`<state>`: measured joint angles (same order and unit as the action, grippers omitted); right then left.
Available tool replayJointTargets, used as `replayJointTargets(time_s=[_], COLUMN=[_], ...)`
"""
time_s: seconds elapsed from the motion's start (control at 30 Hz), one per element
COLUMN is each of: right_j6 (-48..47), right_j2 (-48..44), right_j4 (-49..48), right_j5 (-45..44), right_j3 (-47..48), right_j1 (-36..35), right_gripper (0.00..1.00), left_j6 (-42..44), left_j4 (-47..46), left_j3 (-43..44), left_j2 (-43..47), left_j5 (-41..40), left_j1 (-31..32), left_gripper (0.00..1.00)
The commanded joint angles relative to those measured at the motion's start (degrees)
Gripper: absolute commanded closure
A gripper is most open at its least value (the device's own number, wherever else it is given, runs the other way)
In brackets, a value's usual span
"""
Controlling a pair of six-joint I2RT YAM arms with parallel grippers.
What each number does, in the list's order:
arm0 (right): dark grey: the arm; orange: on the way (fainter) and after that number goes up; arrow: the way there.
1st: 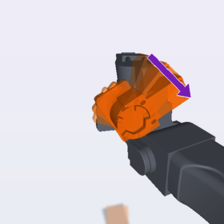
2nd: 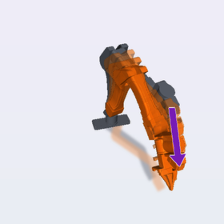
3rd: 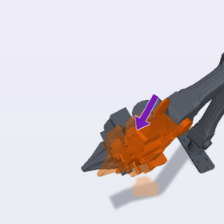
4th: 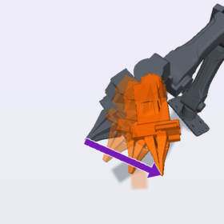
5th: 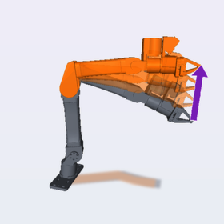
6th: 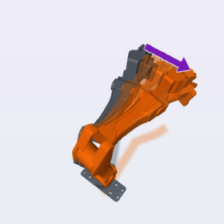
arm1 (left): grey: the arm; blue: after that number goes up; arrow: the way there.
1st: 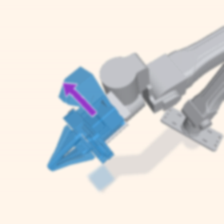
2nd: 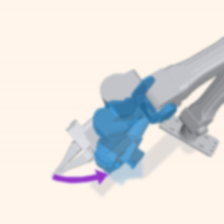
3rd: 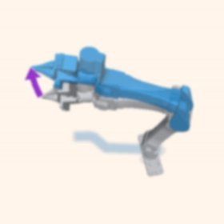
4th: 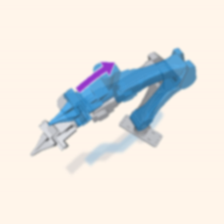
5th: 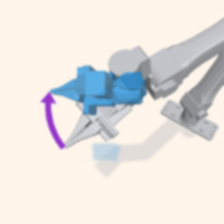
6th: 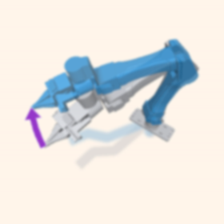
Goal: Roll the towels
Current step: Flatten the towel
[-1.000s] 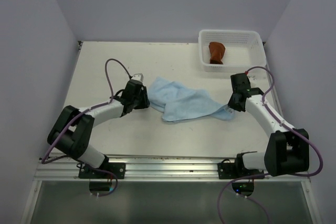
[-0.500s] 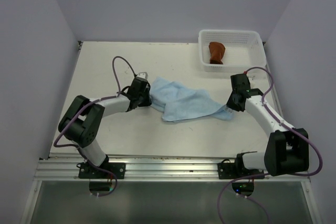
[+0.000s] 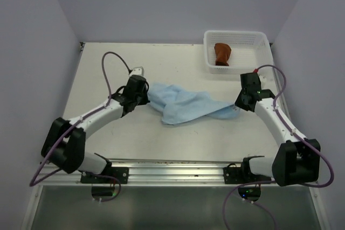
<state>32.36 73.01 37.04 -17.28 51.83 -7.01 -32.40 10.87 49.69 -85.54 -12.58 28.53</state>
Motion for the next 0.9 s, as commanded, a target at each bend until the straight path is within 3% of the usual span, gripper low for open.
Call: replayJointTargets(time_s=[0.0, 0.23, 0.43, 0.87], right_j6=[-0.19, -0.54, -0.28, 0.69], right_j2=[-2.44, -4.28, -5.6, -3.31], right_j4=[1.81, 4.79, 6.11, 7.26], right_j5=[-2.67, -3.37, -5.92, -6.73], right_j3=[4.49, 7.93, 9.69, 16.45], right_j1=[0.32, 0.32, 0.32, 0.76], right_gripper=[1.0, 1.0, 1.0, 1.0], left_j6=[1.03, -0.38, -1.96, 4.53], left_j4=[5.02, 12.05, 17.59, 19.27], left_j3=[1.63, 2.16, 4.0, 16.75], left_j2=[10.9, 25.04, 30.6, 27.0], left_j5=[-6.84, -10.96, -17.03, -23.54], left_j1=[-0.32, -0.5, -0.59, -0.59], left_gripper=[1.0, 1.0, 1.0, 1.0])
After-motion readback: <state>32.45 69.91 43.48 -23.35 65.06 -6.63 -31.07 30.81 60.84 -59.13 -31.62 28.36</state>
